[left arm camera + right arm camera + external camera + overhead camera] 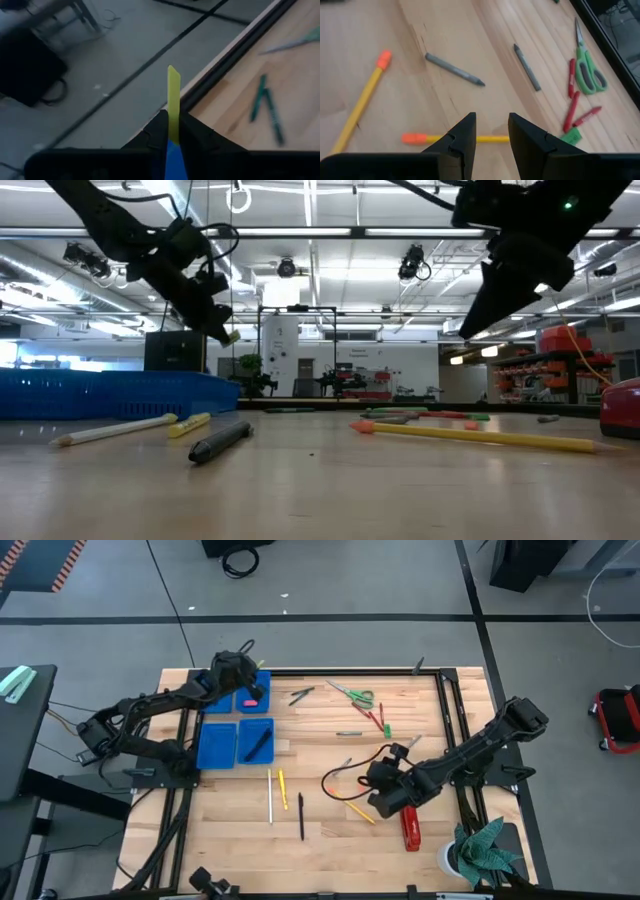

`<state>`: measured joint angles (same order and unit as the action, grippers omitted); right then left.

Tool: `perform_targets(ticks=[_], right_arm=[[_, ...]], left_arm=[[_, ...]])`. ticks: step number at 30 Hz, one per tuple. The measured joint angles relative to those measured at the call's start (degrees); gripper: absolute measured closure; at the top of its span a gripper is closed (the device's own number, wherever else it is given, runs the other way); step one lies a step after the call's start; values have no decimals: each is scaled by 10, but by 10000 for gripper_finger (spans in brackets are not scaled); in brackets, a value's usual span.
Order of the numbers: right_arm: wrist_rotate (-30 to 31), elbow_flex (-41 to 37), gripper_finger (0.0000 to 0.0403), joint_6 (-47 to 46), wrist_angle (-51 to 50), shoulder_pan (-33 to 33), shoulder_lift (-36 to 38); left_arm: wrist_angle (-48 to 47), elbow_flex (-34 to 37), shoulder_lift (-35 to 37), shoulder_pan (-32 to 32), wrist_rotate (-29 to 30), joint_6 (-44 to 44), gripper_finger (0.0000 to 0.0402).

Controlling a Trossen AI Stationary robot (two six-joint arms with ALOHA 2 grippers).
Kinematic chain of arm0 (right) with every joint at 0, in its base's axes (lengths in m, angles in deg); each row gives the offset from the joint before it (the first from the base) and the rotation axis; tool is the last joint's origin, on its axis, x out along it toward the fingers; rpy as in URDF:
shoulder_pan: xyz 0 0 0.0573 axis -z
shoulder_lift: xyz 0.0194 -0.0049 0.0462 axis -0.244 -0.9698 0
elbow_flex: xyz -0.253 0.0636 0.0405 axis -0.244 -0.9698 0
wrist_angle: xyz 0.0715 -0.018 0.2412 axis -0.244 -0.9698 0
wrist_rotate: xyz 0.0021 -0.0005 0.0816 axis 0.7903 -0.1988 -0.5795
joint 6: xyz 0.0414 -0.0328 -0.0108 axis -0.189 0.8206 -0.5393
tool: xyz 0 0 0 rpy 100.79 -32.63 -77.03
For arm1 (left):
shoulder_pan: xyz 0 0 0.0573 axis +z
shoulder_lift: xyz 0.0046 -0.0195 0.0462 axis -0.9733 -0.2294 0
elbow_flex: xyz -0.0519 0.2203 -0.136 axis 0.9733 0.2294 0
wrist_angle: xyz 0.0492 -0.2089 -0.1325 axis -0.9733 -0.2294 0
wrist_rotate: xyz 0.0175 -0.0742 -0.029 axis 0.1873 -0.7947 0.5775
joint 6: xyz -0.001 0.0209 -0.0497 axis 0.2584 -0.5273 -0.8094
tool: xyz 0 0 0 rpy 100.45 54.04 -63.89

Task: Sort crayons/erasers/pens/pencils in bins
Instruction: Put the yellow green eraser into the top right blue bin

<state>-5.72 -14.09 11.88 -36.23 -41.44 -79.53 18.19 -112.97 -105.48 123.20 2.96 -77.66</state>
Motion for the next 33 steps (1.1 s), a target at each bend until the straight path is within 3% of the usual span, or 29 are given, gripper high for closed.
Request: perform_targets(ticks=[7, 15, 22, 33], right_arm=[[-13, 0, 283, 30, 32, 2, 0], [-13, 0, 283, 30, 32, 2, 0], [-14, 0, 283, 30, 32, 2, 0], [-14, 0, 283, 30, 33, 2, 0]], left_arm=[[-30, 0, 0, 3, -59, -61, 355], [-180, -26, -1, 8, -59, -98, 346], [-207, -26, -2, 7, -106, -102, 356], [-227, -26, -30, 7, -102, -94, 346]])
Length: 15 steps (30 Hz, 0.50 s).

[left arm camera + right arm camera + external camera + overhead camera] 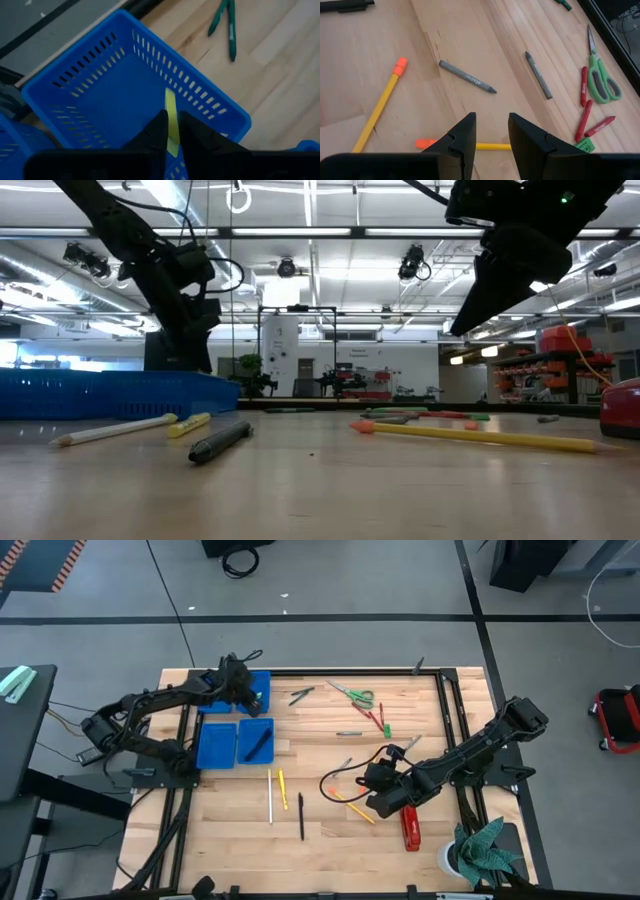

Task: Sort crayons/erasers/pens/pencils in bins
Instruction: Put the yellow green eraser into the top right blue bin, then put the gray crayon into the top left blue bin

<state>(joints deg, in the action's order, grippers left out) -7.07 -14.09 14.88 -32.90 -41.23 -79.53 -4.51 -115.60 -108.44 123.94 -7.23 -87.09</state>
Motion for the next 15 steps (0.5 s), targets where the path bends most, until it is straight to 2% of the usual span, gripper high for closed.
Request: perform_targets(ticks=[7, 12, 15], right_arm=[[0, 0, 283, 0, 0, 0, 0], [1, 0, 283, 5, 0, 0, 0], [23, 0, 283, 27, 2, 0, 0]], left_arm=[[20, 0, -31, 0, 6, 12, 340], [51, 0, -31, 0, 36, 13, 315], [68, 0, -31, 0, 45, 27, 298]])
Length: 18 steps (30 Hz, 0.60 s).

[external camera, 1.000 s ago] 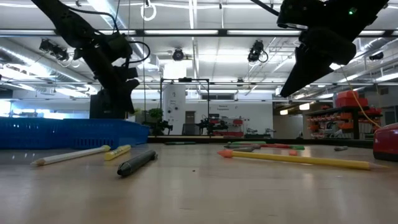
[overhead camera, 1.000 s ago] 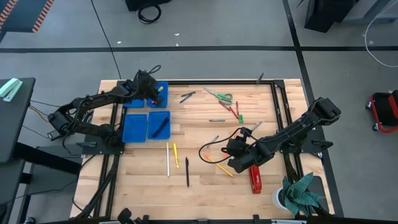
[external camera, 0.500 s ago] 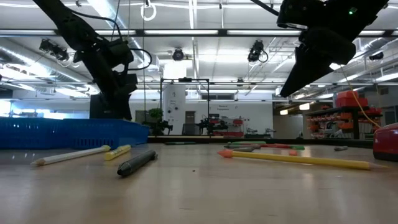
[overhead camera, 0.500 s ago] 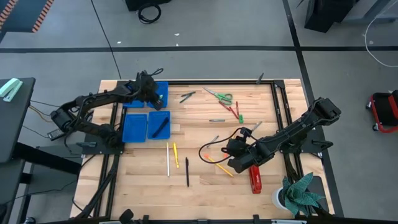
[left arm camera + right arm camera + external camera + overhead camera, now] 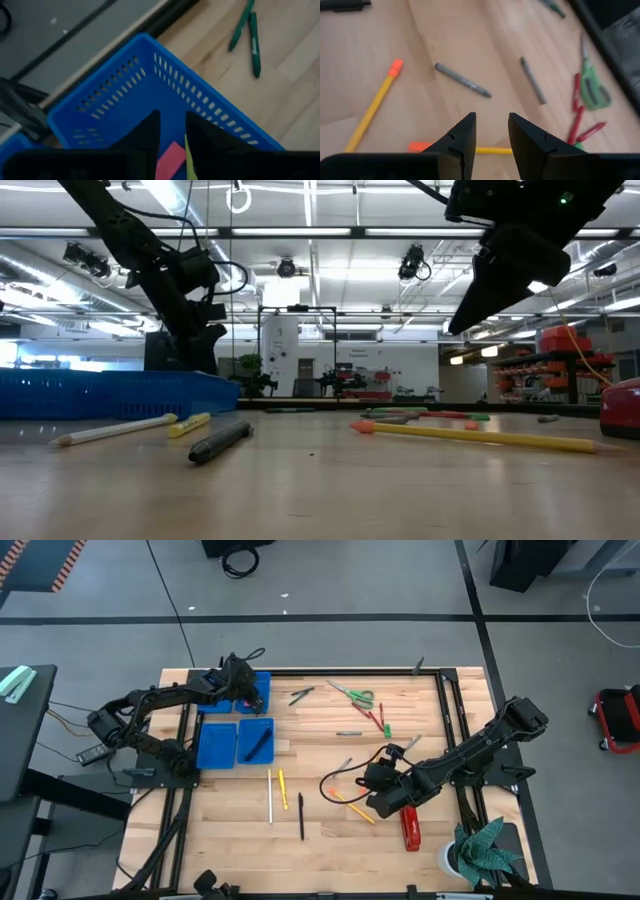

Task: Sort crayons/erasers/pens/pencils in bins
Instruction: Put the gray crayon into the top left blue bin

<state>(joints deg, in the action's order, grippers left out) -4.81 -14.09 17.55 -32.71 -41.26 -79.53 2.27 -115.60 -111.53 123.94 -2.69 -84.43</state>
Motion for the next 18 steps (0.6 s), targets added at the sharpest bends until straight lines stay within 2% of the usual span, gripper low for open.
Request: perform_targets(ticks=[5, 9, 12, 14, 18], right_arm=[[75, 13, 283, 76, 32, 0, 0], [131, 24, 283, 148, 91, 0, 0], [137, 24, 283, 191, 126, 1, 0], [136, 24, 283, 191, 127, 7, 0], [129, 19, 283, 110, 130, 34, 0]], left_arm=[[-16, -20, 0, -2, 1, 8, 275], [-103, -84, 4, -16, 1, -20, 265], [-159, -125, 11, -39, -1, -38, 265], [-164, -138, 15, -61, -1, -36, 269], [-161, -157, 16, -106, 0, 9, 283]])
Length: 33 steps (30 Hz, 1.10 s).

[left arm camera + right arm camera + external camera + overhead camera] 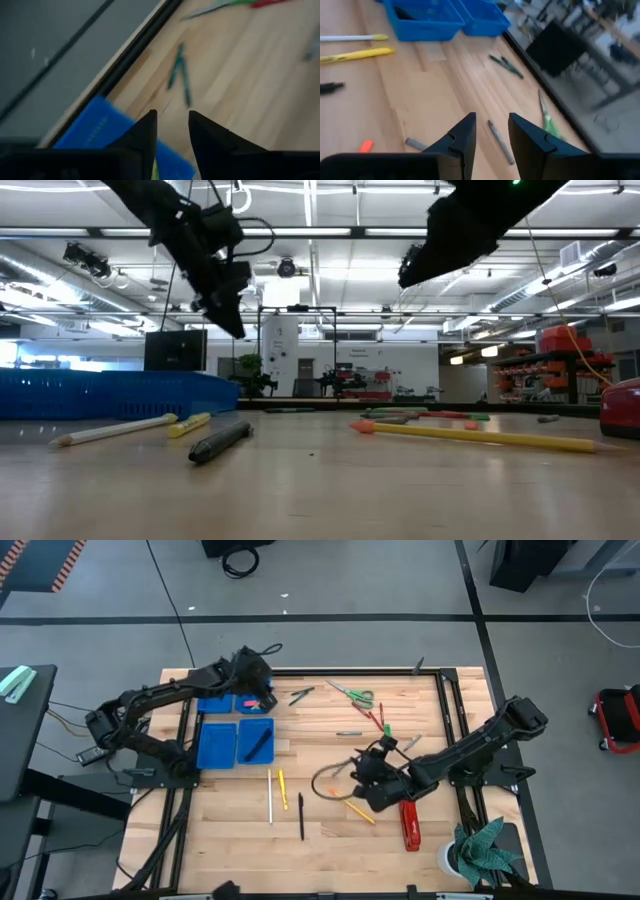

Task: Sort crayons/erasers/pens/pencils in bins
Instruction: Put the gray crayon into the top left blue bin

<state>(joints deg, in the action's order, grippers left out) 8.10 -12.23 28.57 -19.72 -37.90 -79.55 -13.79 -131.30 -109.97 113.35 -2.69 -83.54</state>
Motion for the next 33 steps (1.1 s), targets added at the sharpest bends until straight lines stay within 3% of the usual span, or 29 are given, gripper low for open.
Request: perform_targets(ticks=[2, 4, 7, 10, 17, 24, 29, 33], right_arm=[[-41, -4, 283, -20, 3, 31, 0], [-125, -7, 283, -26, 0, 72, 0], [-270, -5, 283, -2, 6, 131, -9], [-352, 2, 283, 55, 4, 165, -30], [-421, 50, 283, 229, 33, 173, -112], [-425, 145, 283, 321, -79, 175, -204], [-476, 173, 283, 327, -100, 187, -226], [-483, 181, 283, 335, -125, 201, -225]], left_arm=[[18, -4, 0, -19, 0, 20, 291], [45, -4, 0, -35, 1, 39, 298], [73, -5, 0, -53, 1, 64, 310], [59, -5, 16, -61, 10, 91, 323], [27, 12, 114, -57, 30, 77, 352], [46, 73, 223, -63, 27, 78, 372], [56, 94, 270, -63, 27, 83, 376], [56, 94, 285, -65, 26, 81, 372]])
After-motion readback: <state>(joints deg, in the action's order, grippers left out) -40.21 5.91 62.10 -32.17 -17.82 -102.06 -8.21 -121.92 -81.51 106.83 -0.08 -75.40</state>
